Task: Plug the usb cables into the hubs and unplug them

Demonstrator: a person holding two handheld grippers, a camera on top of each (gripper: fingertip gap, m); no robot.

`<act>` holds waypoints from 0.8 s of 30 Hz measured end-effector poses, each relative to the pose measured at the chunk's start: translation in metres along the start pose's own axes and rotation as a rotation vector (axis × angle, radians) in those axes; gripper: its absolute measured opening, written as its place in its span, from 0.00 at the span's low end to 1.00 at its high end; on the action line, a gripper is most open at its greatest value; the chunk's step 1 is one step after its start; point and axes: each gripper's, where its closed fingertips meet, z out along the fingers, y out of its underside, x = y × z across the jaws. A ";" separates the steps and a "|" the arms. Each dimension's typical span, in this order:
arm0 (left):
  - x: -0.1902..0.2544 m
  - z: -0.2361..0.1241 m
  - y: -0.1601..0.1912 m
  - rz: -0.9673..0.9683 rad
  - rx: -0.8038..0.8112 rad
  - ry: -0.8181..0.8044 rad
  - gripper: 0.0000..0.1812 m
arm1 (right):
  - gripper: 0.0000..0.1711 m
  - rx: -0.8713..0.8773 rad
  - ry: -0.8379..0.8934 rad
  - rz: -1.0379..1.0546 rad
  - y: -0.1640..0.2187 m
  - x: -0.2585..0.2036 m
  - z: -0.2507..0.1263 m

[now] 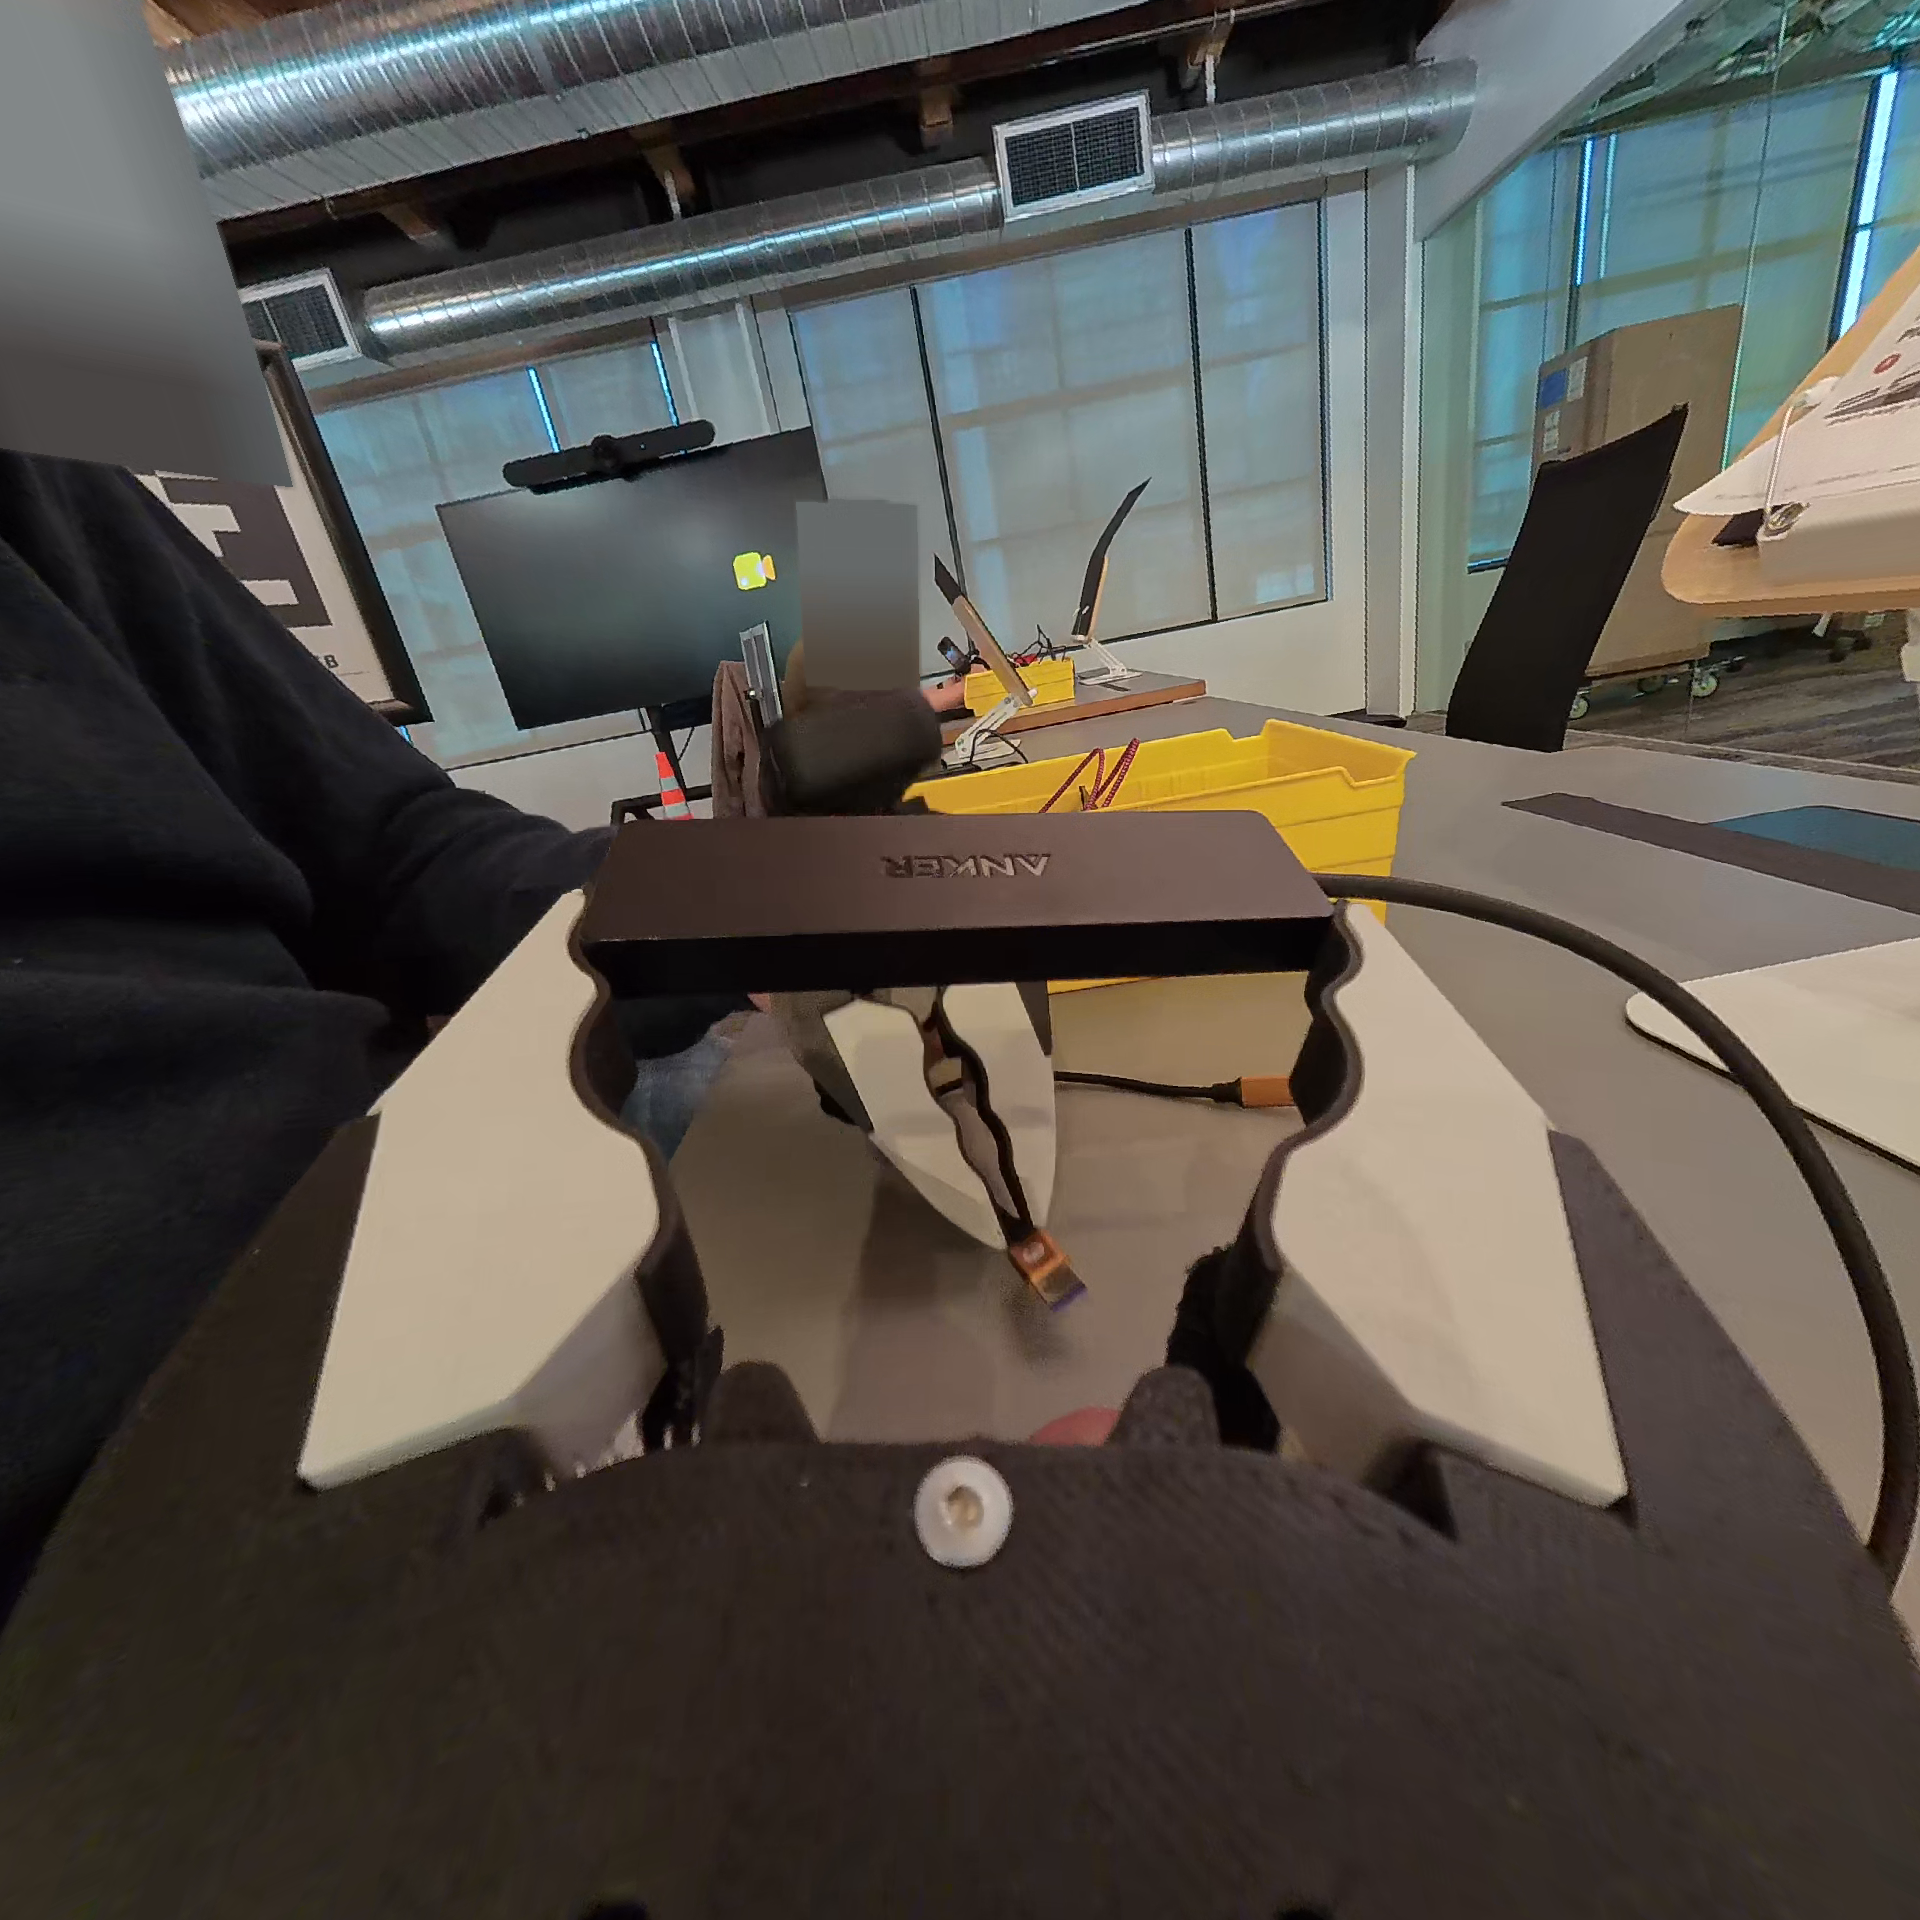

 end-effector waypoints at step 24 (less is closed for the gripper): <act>0.014 -0.085 -0.064 -0.023 0.190 0.387 0.03 | 0.76 -0.228 -0.014 -0.137 0.041 -0.010 0.019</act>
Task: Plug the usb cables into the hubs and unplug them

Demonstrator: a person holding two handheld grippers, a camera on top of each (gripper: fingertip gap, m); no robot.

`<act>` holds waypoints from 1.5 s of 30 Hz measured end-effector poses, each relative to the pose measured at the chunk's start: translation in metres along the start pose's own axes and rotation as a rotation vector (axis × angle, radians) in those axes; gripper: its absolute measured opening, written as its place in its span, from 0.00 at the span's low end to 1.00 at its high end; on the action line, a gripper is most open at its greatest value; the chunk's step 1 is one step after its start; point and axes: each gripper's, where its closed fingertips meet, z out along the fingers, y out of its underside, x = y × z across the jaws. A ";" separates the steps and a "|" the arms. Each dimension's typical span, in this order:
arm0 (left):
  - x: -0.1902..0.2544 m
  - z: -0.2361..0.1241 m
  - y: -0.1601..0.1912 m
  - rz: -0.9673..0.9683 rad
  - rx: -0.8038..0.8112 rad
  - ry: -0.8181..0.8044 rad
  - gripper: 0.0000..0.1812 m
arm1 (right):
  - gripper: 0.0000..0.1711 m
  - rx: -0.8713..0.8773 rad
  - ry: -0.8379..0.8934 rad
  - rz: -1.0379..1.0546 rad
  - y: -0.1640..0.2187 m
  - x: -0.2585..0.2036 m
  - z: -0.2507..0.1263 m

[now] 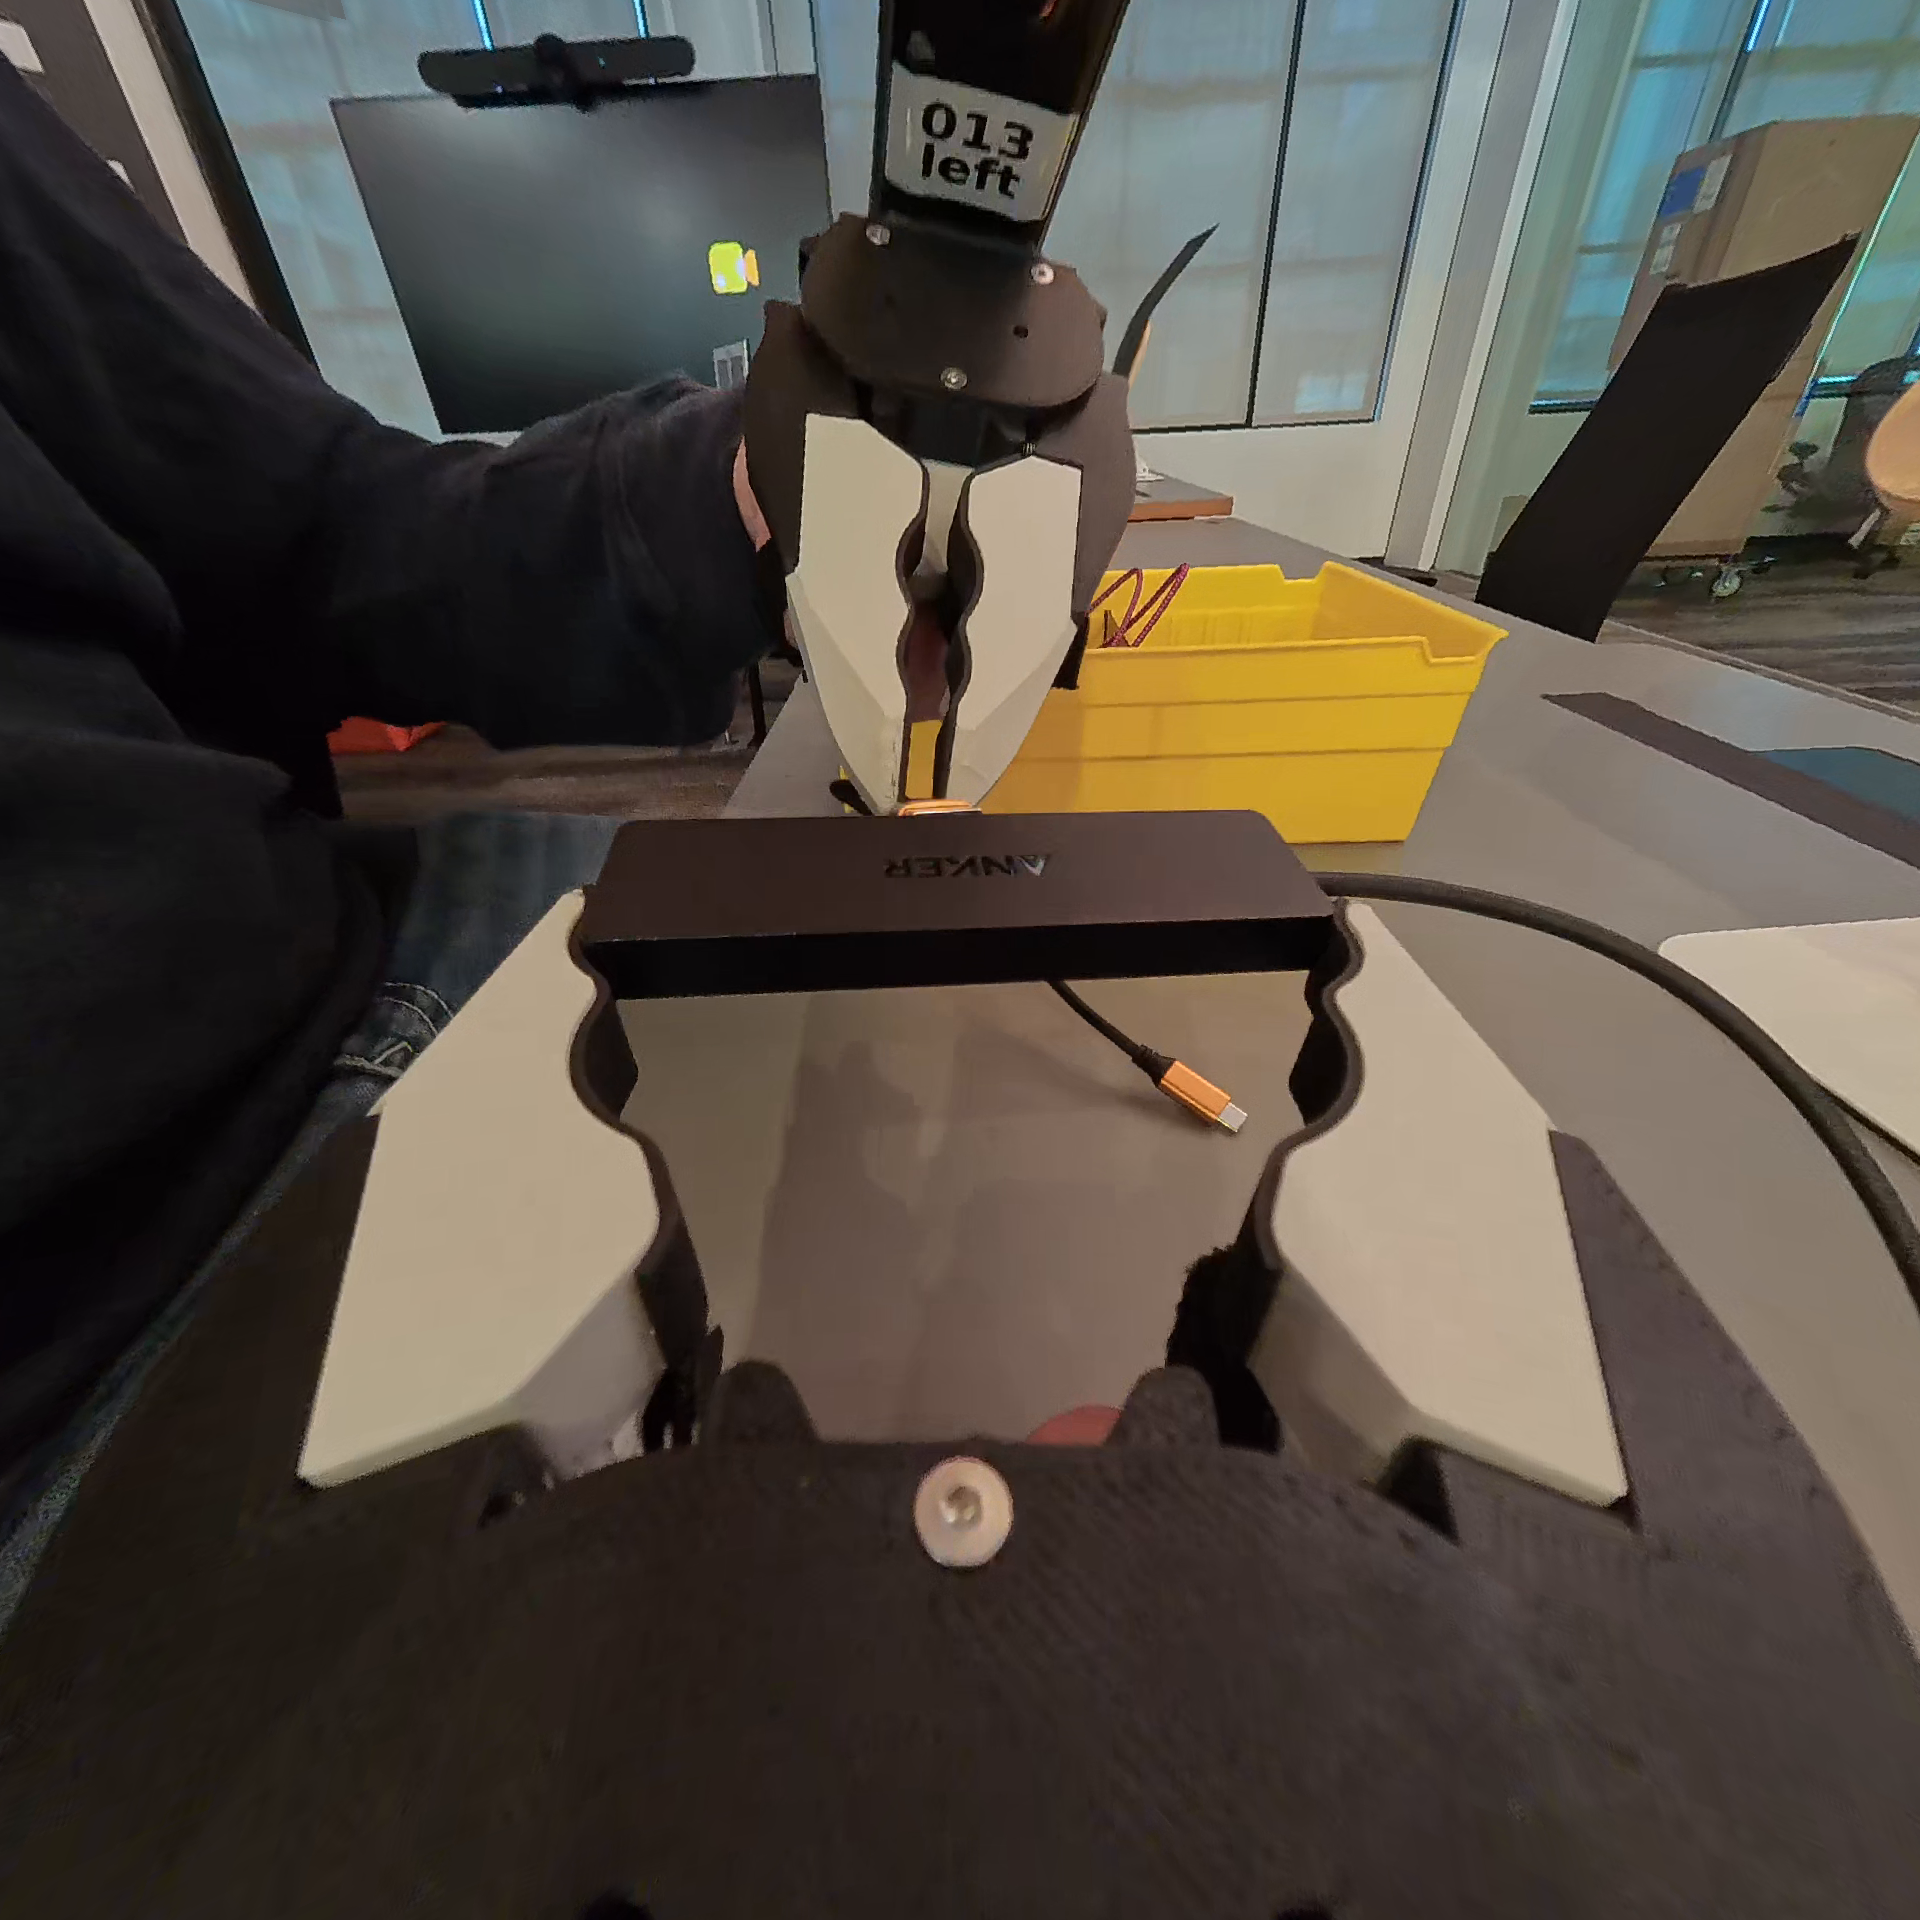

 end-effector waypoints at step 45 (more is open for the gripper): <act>0.008 -0.021 -0.065 0.071 0.384 -0.111 0.03 | 0.74 -0.024 -0.014 0.024 0.007 -0.006 0.010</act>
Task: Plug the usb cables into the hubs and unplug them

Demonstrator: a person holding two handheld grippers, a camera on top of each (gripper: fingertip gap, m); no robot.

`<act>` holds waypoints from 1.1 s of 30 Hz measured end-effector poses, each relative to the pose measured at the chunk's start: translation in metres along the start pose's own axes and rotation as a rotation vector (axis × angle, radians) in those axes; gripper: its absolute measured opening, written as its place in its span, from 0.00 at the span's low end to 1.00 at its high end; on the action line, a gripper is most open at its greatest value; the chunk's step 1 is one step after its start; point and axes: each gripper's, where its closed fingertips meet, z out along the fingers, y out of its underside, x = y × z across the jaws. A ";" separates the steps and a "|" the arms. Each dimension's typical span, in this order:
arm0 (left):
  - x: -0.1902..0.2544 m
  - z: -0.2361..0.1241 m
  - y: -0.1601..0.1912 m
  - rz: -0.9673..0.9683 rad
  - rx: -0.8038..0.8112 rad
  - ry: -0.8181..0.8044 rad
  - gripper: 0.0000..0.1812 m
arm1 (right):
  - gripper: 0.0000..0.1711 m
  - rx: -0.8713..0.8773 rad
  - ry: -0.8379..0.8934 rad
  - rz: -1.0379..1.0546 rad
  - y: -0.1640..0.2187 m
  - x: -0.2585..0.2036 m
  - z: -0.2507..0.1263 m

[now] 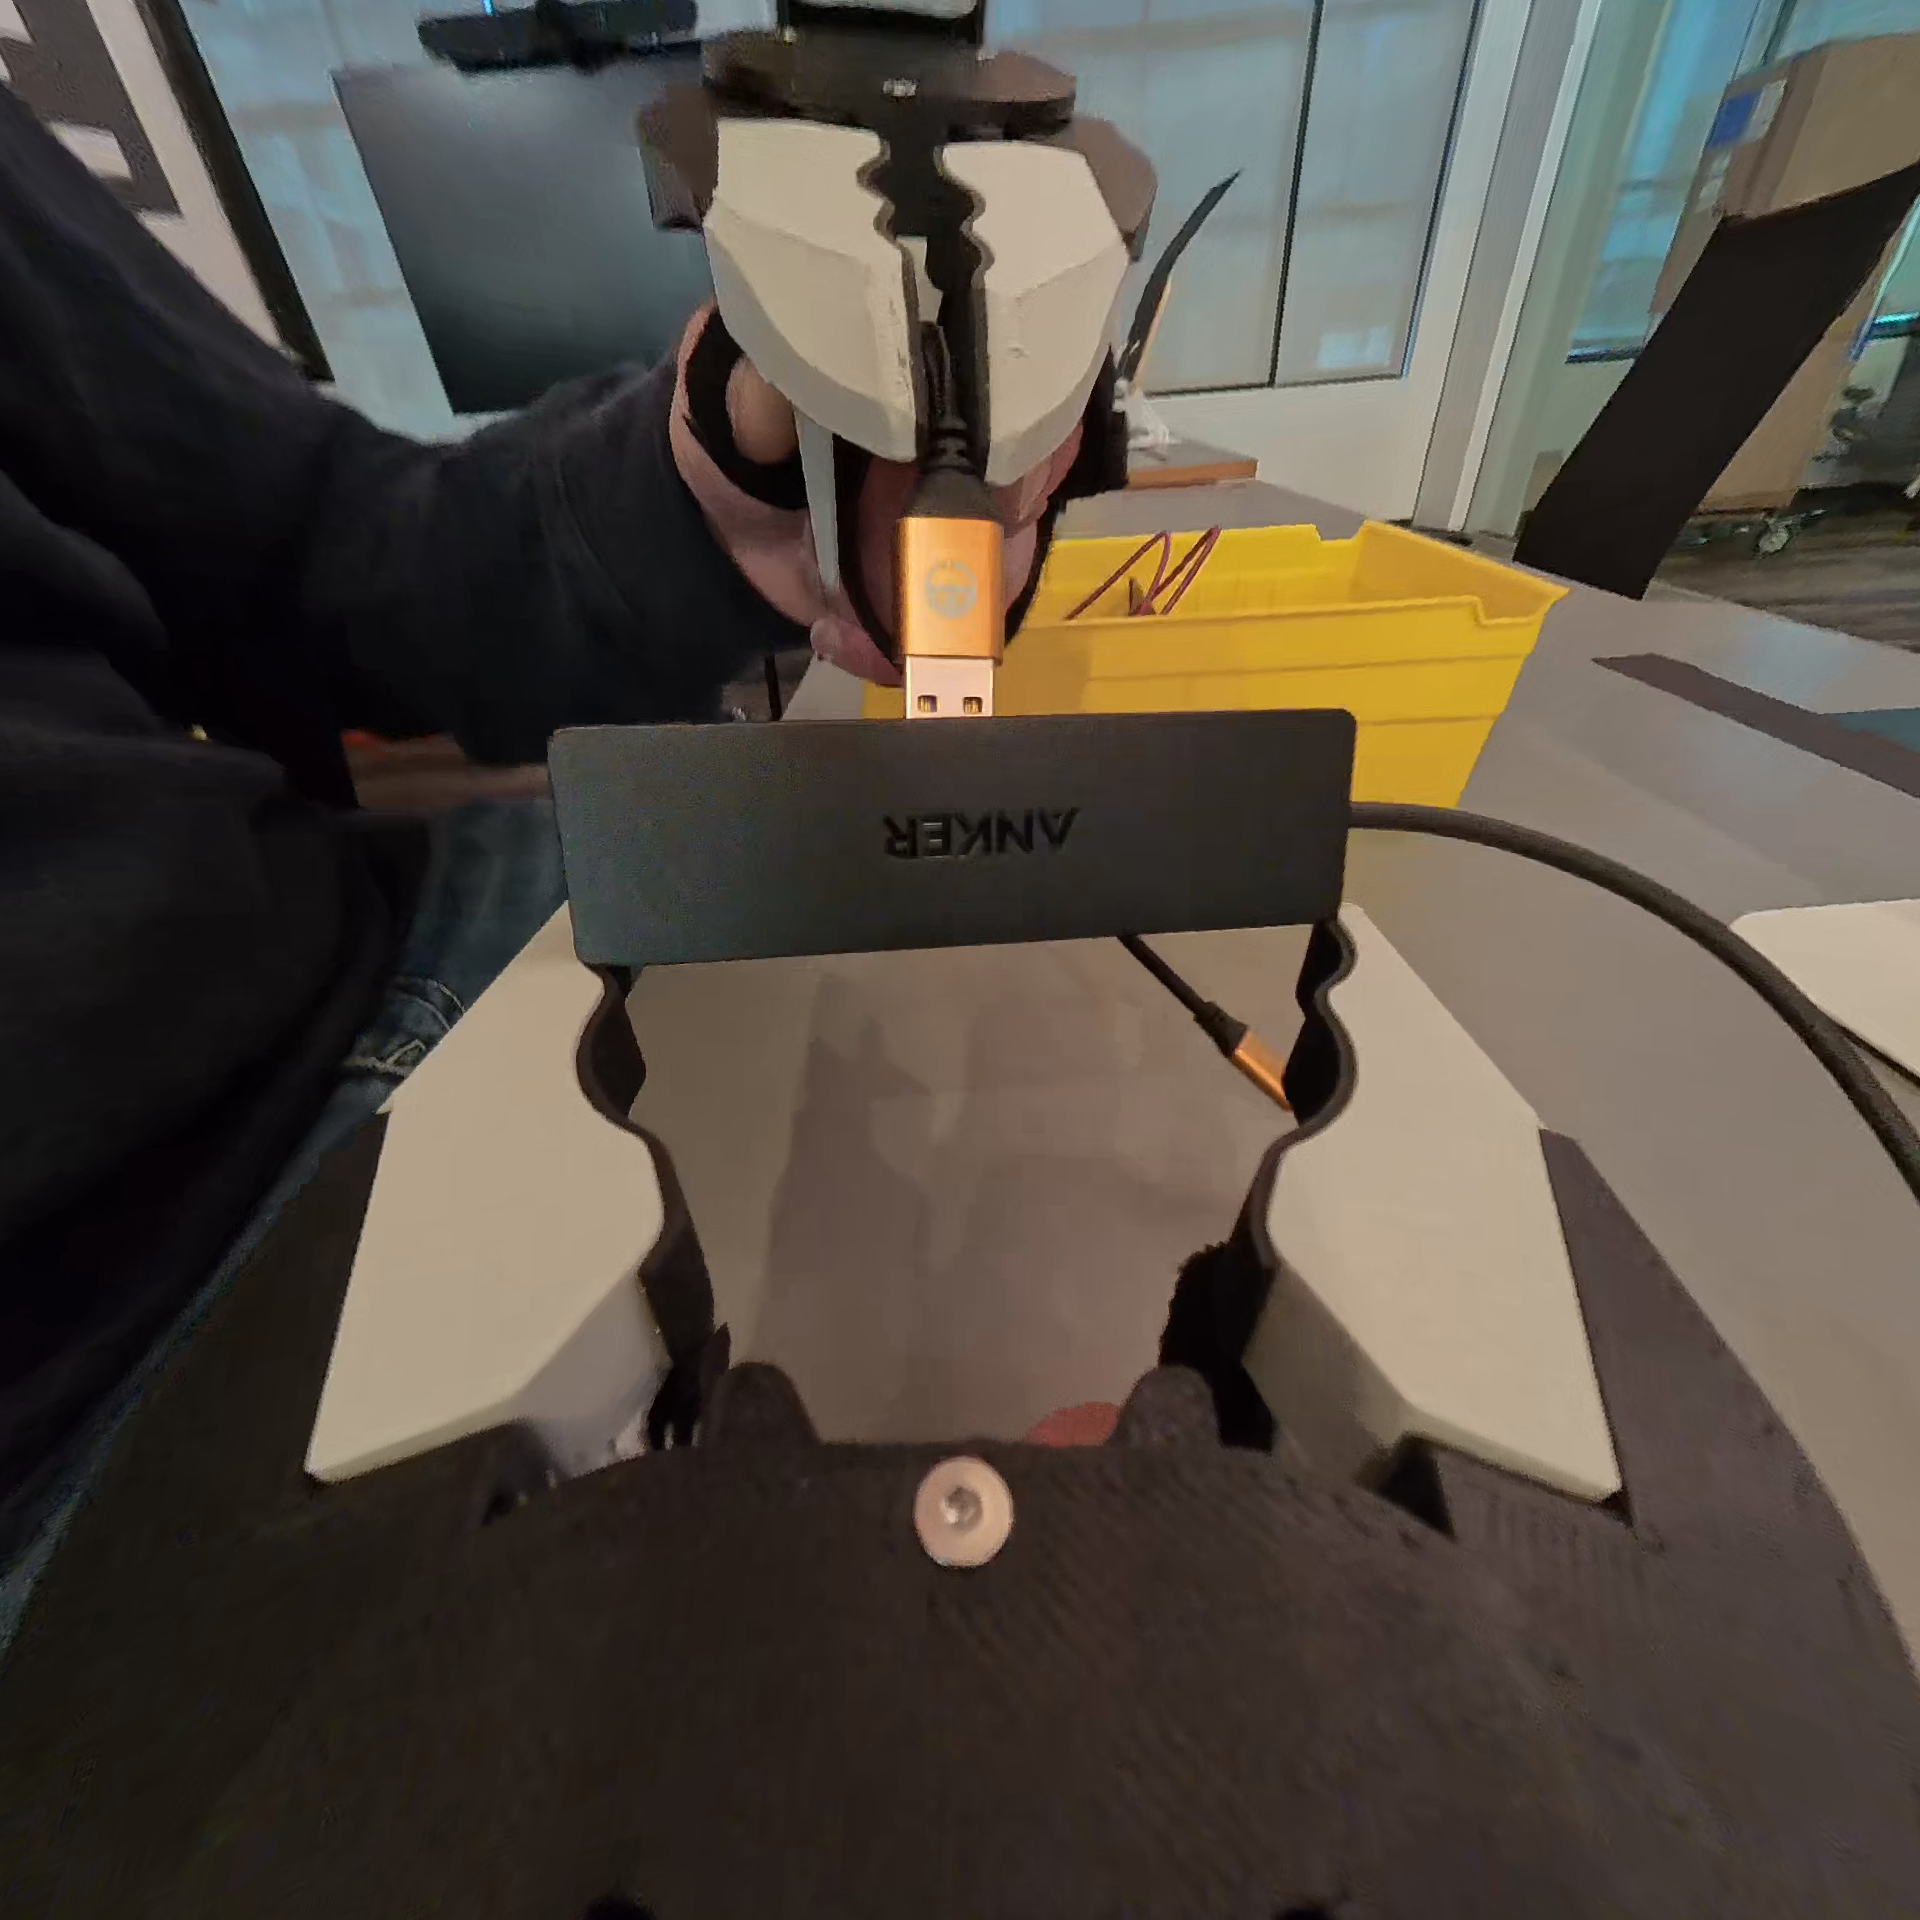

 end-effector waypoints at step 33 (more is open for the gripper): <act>-0.010 -0.007 0.029 -0.069 -0.060 -0.147 0.03 | 0.73 -0.068 0.036 0.035 0.011 0.008 -0.005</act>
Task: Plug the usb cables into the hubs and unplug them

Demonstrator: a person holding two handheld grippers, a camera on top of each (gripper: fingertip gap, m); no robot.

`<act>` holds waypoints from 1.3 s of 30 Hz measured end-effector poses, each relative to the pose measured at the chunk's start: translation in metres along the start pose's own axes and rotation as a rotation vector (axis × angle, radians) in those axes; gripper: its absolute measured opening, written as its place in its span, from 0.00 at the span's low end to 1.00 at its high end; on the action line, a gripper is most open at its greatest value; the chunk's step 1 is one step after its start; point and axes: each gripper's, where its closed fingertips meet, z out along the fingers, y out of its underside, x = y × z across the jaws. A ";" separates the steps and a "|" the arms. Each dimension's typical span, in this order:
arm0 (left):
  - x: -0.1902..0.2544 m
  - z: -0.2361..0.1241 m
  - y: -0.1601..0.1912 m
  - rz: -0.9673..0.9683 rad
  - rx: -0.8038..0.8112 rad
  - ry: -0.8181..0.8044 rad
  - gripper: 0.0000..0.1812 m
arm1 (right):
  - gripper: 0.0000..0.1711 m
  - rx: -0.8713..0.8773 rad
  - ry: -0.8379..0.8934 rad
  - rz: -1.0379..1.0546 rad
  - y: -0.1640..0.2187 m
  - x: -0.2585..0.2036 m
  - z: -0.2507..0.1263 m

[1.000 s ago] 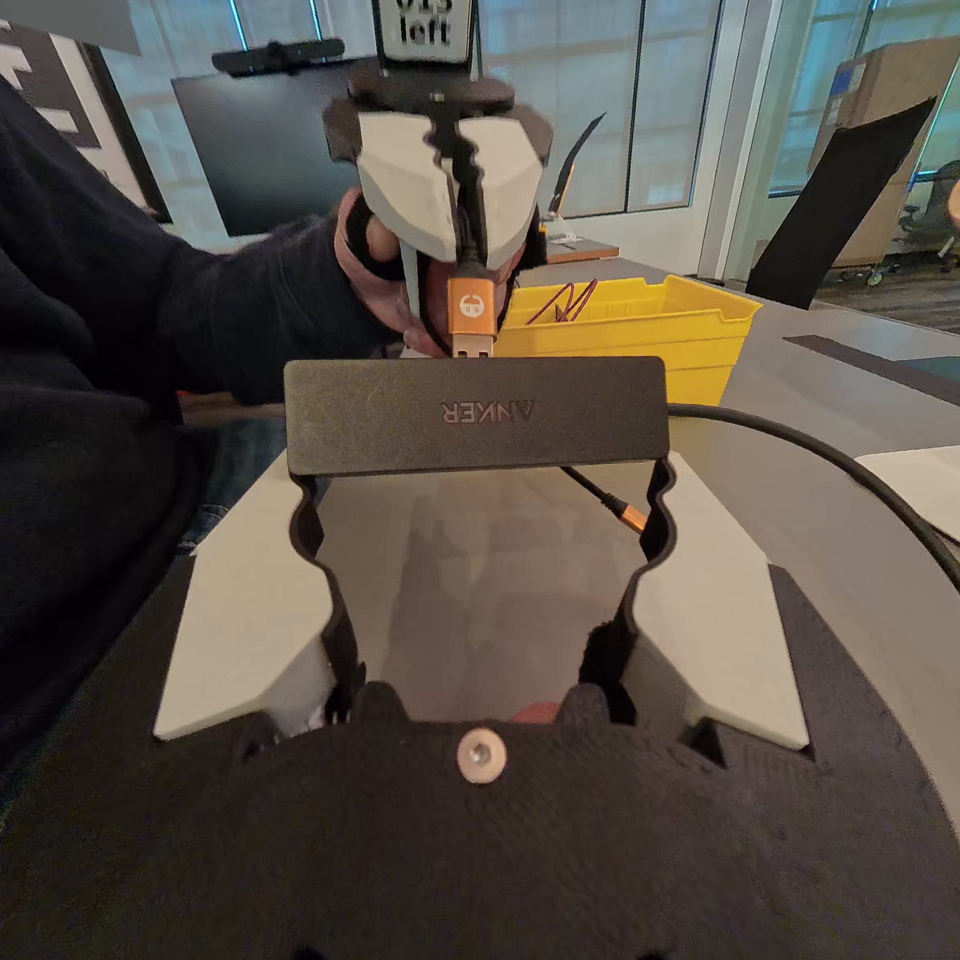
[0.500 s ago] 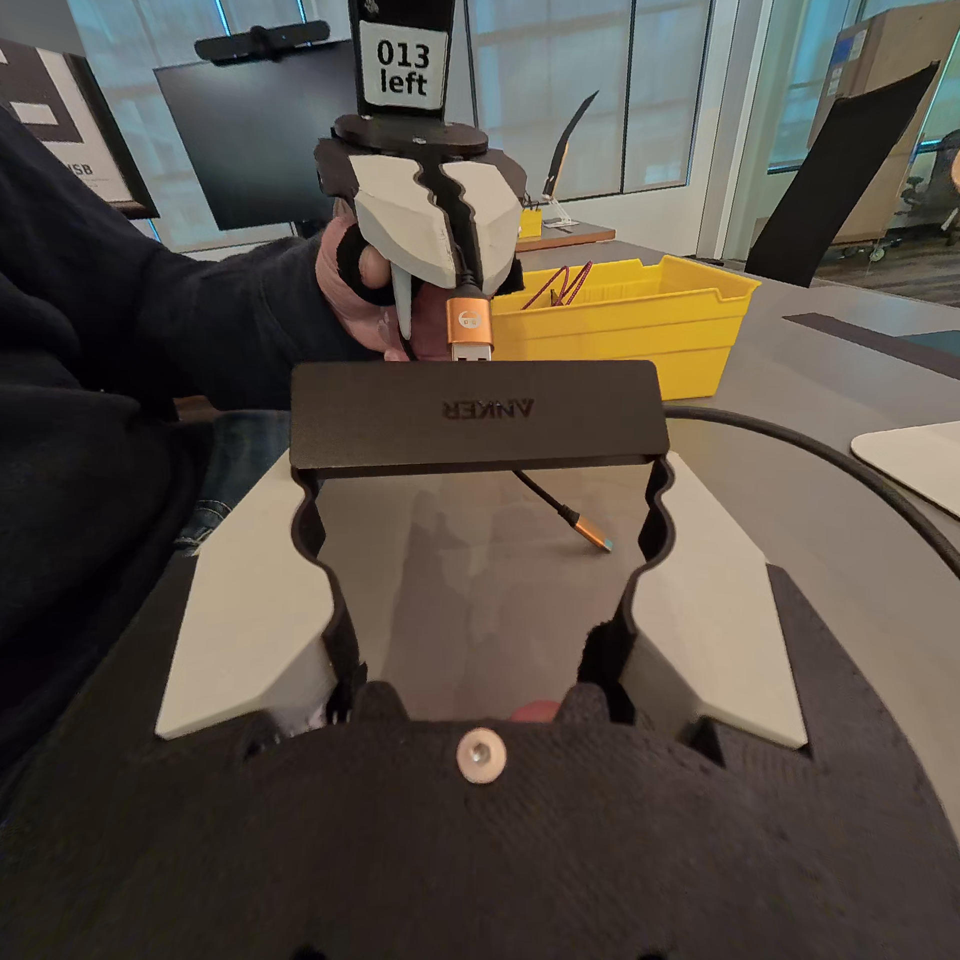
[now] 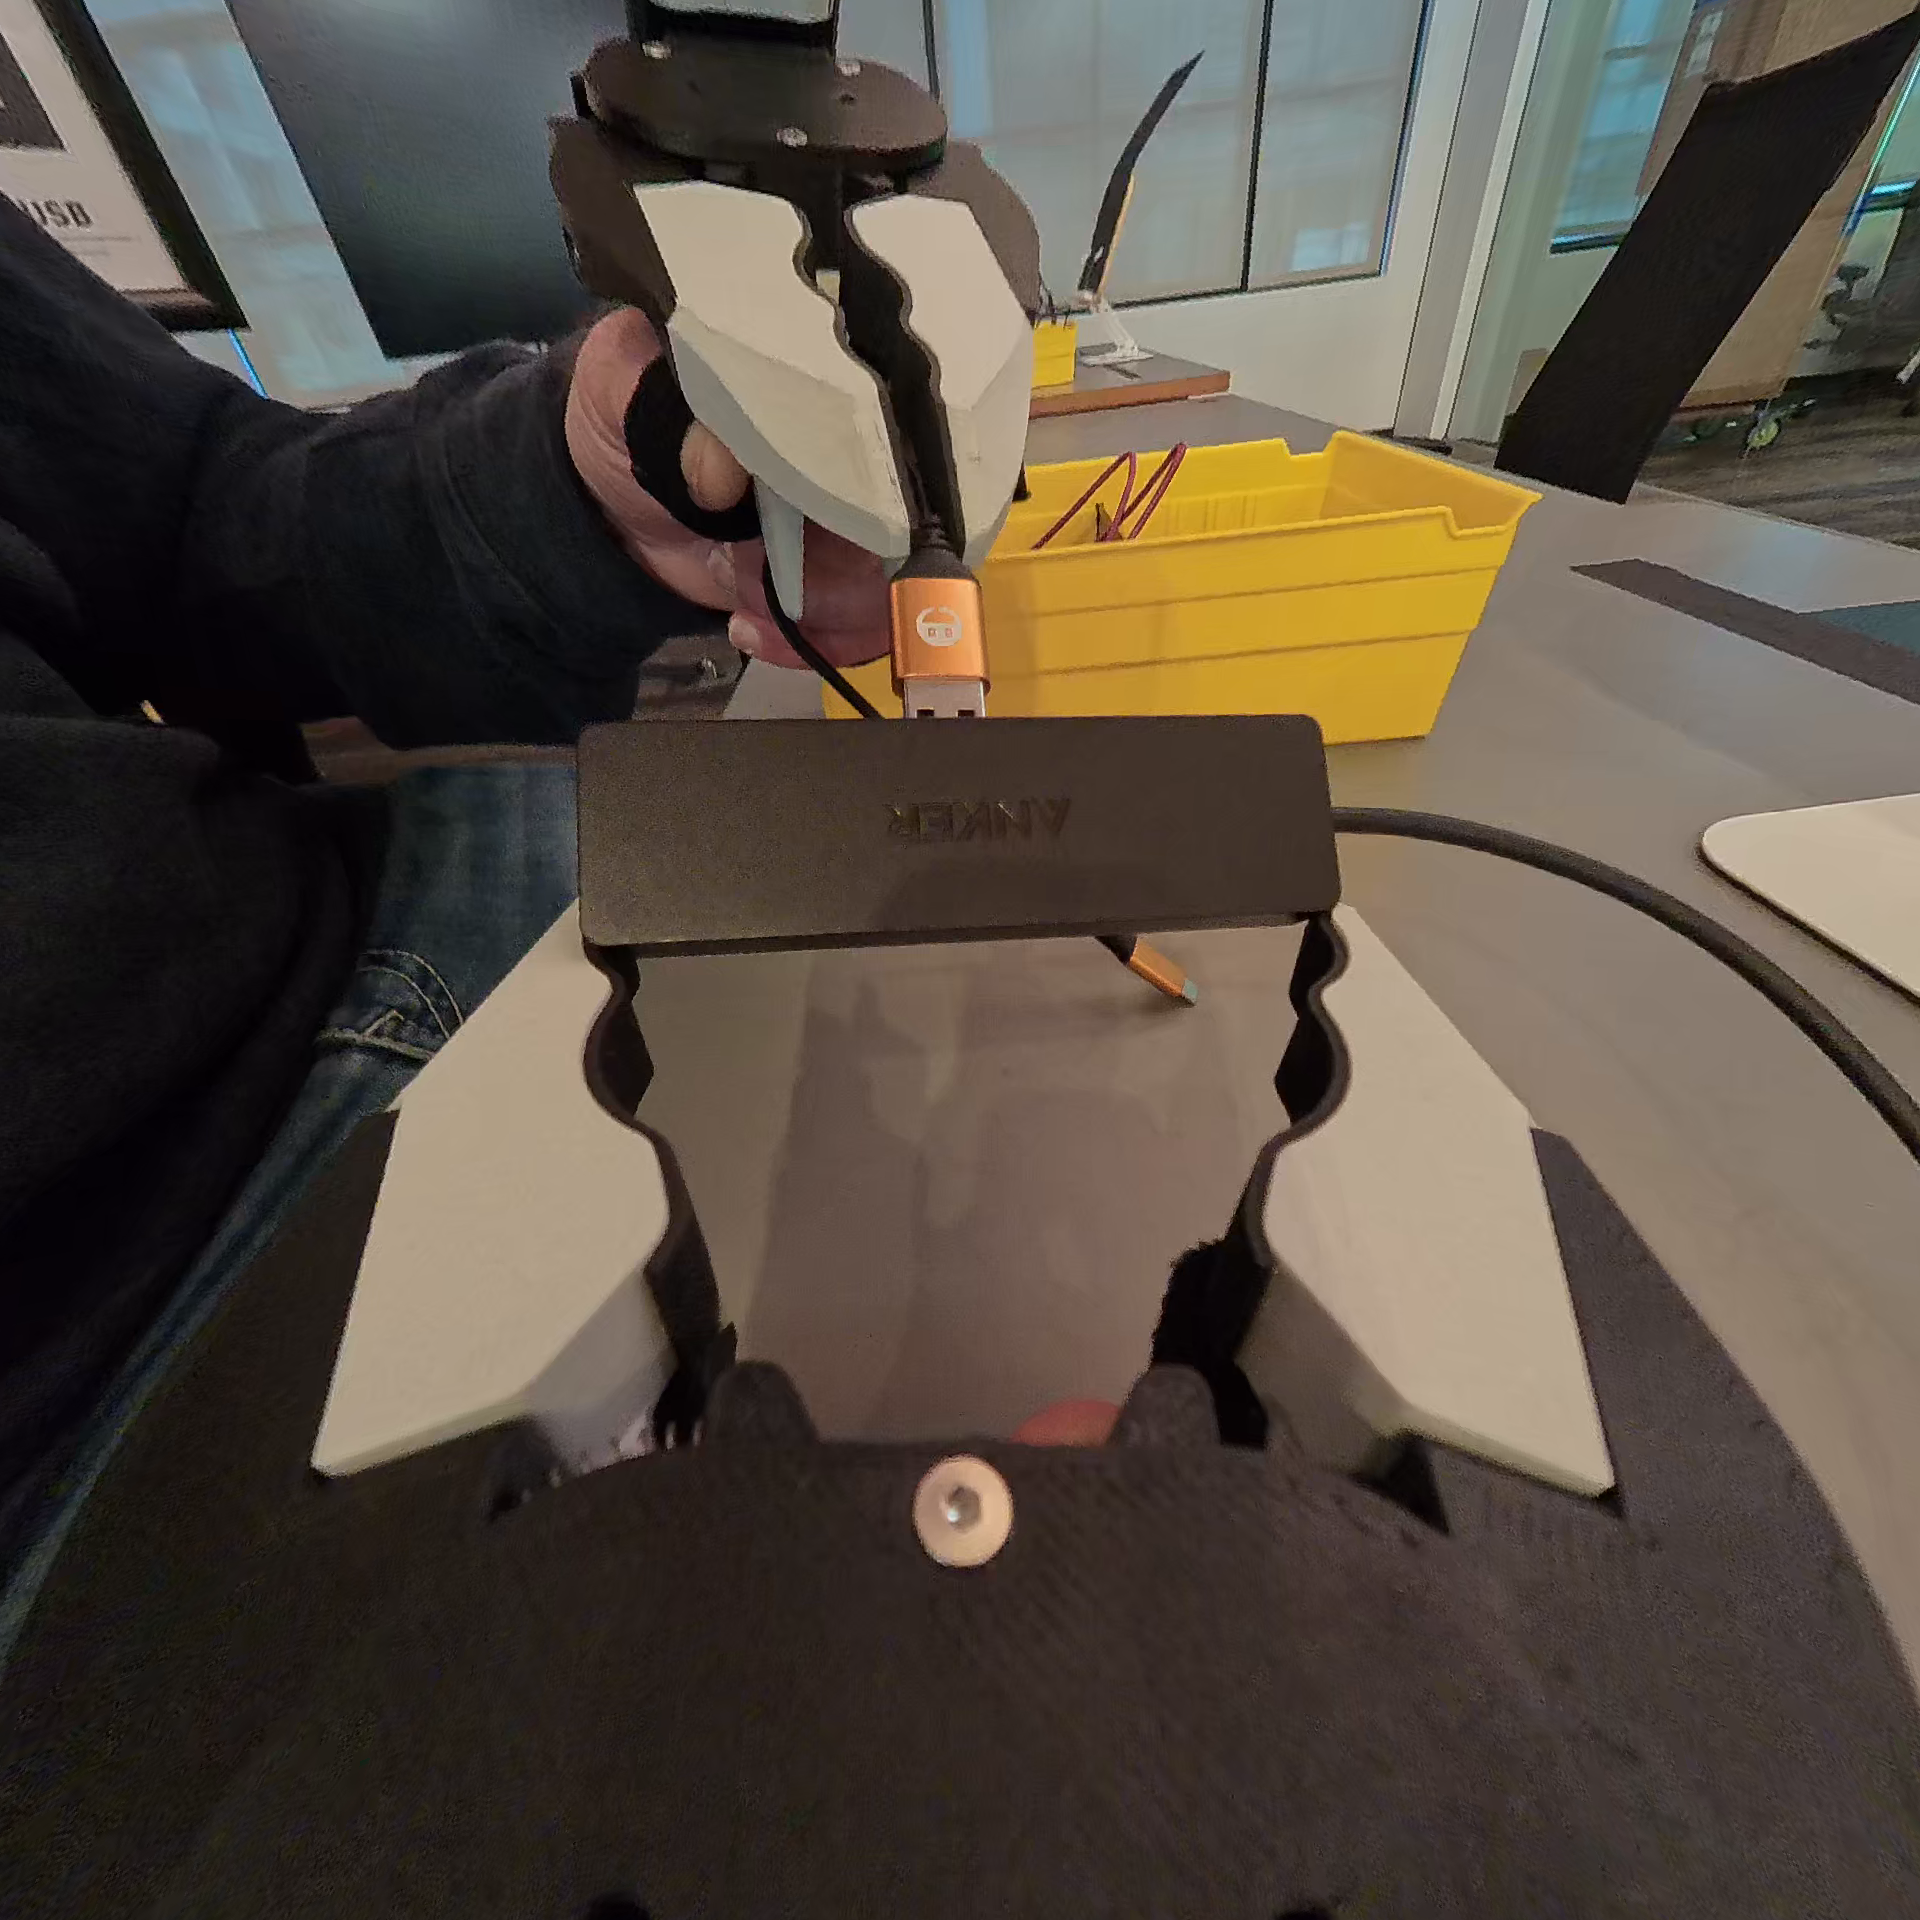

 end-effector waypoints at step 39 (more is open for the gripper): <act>-0.011 0.008 0.033 0.038 -0.215 0.000 0.02 | 0.65 -0.087 0.070 0.025 0.011 0.011 0.011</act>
